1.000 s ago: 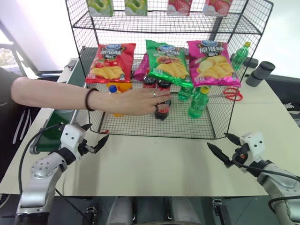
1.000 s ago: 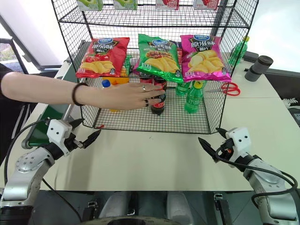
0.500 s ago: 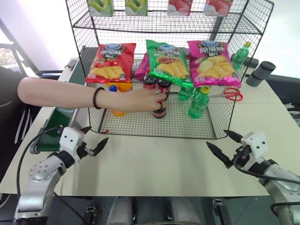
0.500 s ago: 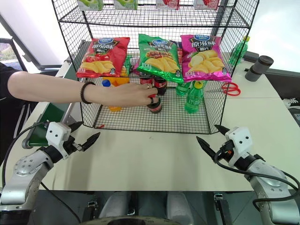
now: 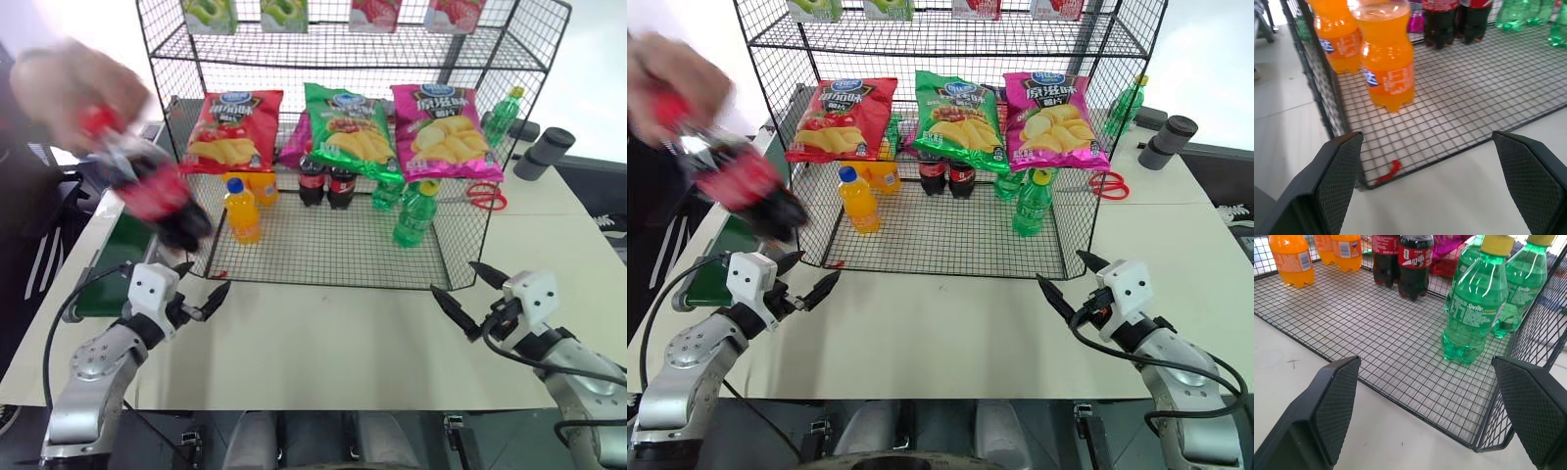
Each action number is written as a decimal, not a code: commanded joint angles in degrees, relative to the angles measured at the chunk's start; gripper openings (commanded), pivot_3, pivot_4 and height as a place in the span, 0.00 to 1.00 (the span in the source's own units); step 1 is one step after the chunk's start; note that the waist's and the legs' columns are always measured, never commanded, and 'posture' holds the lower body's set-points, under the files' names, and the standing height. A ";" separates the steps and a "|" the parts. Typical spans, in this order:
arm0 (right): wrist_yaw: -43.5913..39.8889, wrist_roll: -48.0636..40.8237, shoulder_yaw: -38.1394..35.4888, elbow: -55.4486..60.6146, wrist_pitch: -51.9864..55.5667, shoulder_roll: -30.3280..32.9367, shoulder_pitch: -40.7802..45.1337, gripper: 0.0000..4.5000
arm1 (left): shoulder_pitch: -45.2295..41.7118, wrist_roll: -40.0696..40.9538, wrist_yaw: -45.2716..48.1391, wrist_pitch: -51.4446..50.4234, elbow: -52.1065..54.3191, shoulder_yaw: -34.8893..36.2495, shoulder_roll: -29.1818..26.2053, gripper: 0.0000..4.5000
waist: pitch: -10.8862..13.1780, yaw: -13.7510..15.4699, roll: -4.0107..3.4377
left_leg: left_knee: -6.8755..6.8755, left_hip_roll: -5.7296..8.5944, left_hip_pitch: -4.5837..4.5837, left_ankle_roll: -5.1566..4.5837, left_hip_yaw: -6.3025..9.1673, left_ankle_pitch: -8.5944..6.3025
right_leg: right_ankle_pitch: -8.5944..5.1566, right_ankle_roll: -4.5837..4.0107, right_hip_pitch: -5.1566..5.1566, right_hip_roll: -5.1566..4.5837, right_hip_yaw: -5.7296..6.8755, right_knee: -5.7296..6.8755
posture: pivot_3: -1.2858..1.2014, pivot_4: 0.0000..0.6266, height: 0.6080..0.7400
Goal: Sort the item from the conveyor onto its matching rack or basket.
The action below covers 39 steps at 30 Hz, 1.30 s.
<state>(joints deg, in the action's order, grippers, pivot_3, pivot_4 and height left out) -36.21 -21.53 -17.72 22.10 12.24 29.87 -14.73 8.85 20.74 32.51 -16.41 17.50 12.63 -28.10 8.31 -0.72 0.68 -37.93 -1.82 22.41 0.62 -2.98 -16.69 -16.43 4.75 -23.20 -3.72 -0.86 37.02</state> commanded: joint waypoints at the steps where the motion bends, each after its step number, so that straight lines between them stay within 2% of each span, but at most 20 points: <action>1: 0.08 -0.80 0.24 0.52 -0.03 -0.15 1.00 0.99 | 0.54 0.82 -0.99 -0.94 4.06 1.92 -0.61 1.00 | 0.00 -0.02 0.00 | 0.00 0.00 0.00 0.00 0.00 0.00 | 0.00 0.00 0.00 0.00 0.00 0.00 | 0.52 0.24 1.00; 14: -1.19 -1.43 3.19 -4.20 2.54 0.16 8.50 0.99 | 4.30 6.33 -11.85 -2.73 8.52 14.94 5.42 1.00 | 0.04 -0.04 0.04 | 0.00 0.01 0.00 0.00 -0.01 0.00 | 0.00 0.00 0.00 -0.01 0.01 0.00 | 0.52 0.24 1.00; 22: -1.24 -0.71 8.17 -3.40 1.98 -1.89 12.50 0.99 | -0.36 2.69 -18.40 2.78 -4.26 20.30 6.35 1.00 | 0.07 0.13 0.16 | -0.01 0.04 0.00 -0.01 0.00 0.01 | 0.00 0.00 0.01 0.06 0.04 0.01 | 0.52 0.24 1.00; 26: 2.81 3.88 10.91 -3.14 2.64 -2.68 12.91 0.99 | -2.53 1.86 -17.09 5.75 -8.83 19.24 5.74 1.00 | 0.09 0.07 0.22 | -0.03 0.05 0.01 -0.01 -0.02 0.01 | 0.01 0.02 0.03 0.04 0.04 0.00 | 0.52 0.24 1.00; 33: 5.64 1.89 9.77 -0.84 4.03 -4.19 12.68 0.99 | -5.76 1.31 -13.59 10.26 -16.04 17.92 4.57 1.00 | 0.09 0.02 0.23 | -0.02 0.02 0.01 0.00 0.01 0.00 | 0.01 0.02 0.00 0.02 0.06 0.03 | 0.52 0.24 1.00; 36: 8.33 4.66 10.43 -0.99 3.93 -4.32 13.33 0.99 | -7.77 0.73 -12.92 12.22 -20.10 17.71 4.10 1.00 | 0.09 -0.02 0.23 | -0.02 0.02 0.01 0.00 0.01 0.00 | 0.01 0.01 -0.01 0.00 0.04 0.03 | 0.52 0.24 1.00; 39: 6.79 2.92 11.37 -1.39 4.42 -4.42 12.86 0.99 | -10.02 -0.59 -12.77 14.70 -24.59 16.99 3.97 1.00 | 0.09 -0.02 0.23 | -0.01 0.02 0.01 0.01 0.01 0.00 | 0.01 0.01 -0.02 -0.01 0.05 0.03 | 0.52 0.24 1.00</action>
<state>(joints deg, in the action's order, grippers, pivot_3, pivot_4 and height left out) -28.63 -17.24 -6.13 18.88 16.75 25.85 -2.03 -0.32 21.18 19.40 -4.23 -6.02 29.93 -23.11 8.40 -0.74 0.90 -37.93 -1.80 22.42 0.63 -2.97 -16.69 -16.42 4.76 -23.22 -3.73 -0.81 37.04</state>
